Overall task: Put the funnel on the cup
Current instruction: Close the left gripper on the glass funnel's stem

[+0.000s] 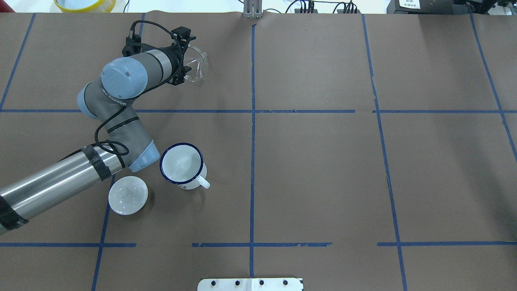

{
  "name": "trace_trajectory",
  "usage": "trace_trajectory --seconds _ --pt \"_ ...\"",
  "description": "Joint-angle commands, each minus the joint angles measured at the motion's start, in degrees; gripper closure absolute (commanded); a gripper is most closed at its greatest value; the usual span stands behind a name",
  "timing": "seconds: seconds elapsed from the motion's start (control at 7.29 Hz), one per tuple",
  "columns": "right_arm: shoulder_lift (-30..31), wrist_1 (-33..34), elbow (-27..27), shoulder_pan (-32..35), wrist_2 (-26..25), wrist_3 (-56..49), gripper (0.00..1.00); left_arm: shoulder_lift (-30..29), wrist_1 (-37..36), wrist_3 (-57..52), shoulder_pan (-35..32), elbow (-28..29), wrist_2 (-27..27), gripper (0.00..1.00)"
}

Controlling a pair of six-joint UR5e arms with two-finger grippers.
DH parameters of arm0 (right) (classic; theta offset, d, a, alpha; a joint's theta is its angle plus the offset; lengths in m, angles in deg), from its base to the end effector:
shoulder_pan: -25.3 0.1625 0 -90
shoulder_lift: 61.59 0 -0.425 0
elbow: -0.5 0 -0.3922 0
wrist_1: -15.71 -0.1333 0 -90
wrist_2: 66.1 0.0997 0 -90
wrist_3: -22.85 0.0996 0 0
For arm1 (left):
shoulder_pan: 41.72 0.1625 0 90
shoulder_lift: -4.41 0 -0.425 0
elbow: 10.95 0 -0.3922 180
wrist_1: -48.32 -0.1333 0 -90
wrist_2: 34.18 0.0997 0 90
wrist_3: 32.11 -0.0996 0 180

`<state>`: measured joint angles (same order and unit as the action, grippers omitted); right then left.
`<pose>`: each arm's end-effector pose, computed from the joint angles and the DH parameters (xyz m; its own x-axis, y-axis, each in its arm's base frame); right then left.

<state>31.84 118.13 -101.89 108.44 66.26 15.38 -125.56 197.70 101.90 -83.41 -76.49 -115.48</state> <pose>0.0111 -0.4617 0.6051 0.7167 -0.1763 0.6747 0.2142 0.9764 0.0276 0.4778 -0.6242 0.3127 -0.3925 -0.5701 -0.7217 0.6865 0.3406 -0.6424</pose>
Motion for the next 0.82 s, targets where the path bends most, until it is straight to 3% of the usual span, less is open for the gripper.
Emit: trace_trajectory --seconds 0.0,0.14,0.41,0.55,0.69 --pt "0.0 0.0 0.0 0.0 0.0 0.0 0.00 -1.2 1.6 1.6 0.0 2.9 0.5 0.13" --pt "0.0 0.0 0.0 0.0 0.0 0.0 0.00 -1.3 2.2 1.7 0.0 3.7 0.9 0.21" --pt "0.0 0.0 0.0 0.0 0.0 0.0 0.00 -2.3 4.8 1.8 0.0 6.3 2.1 0.26" --pt "0.0 0.0 0.0 0.0 0.0 0.0 0.00 -2.4 4.8 1.8 0.0 6.4 2.1 0.36" --pt "0.0 0.0 0.0 0.0 0.0 0.0 0.00 -2.5 4.8 1.8 0.0 6.5 2.1 0.53"
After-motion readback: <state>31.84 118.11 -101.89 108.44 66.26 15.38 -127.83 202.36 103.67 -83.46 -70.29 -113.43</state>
